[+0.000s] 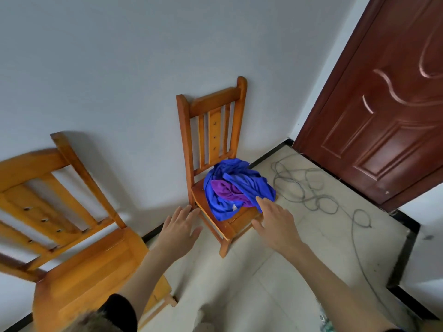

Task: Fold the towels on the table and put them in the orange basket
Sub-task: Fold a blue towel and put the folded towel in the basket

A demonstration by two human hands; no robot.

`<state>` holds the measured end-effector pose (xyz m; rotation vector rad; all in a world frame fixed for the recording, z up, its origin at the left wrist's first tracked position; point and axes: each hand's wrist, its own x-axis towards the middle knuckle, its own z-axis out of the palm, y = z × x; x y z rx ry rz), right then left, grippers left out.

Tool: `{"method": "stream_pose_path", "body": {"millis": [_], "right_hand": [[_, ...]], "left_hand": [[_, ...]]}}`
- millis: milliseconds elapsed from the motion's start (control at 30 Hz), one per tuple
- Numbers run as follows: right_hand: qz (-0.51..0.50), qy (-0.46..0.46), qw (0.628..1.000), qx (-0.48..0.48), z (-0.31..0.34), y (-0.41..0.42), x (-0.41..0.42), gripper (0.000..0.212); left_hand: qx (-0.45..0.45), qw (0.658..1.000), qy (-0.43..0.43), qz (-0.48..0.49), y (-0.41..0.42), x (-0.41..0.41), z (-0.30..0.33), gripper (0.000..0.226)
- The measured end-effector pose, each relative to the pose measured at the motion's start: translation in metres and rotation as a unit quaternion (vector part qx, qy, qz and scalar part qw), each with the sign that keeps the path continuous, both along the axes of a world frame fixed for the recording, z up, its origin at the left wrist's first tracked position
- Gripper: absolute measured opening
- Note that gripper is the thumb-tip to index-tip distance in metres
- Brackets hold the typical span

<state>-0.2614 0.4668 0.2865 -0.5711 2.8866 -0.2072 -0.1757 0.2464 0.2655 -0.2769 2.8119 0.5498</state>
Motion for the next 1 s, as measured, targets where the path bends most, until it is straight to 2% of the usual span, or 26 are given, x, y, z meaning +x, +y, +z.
{"method": "stream_pose_path", "body": {"millis": [267,633,833,1000], "right_hand": [[0.009,-0.051,0.999,-0.005,-0.056,0.002,-0.117,0.052],[0.025,-0.166,0.986,-0.025,-0.164,0.001,-0.295,0.048],[0.035,-0.237,0.971,-0.01,-0.234,-0.009,-0.353,0.042],[0.042,-0.266,0.963,-0.023,-0.283,-0.031,-0.376,0.042]], "left_hand": [[0.01,0.995,-0.071,-0.064,0.006,-0.123,-0.051,0.057],[-0.01,0.99,-0.138,-0.021,0.032,-0.286,-0.154,0.05],[-0.052,0.978,-0.19,-0.071,0.037,-0.356,-0.22,0.051],[-0.078,0.97,-0.205,-0.104,0.035,-0.401,-0.253,0.064]]}}
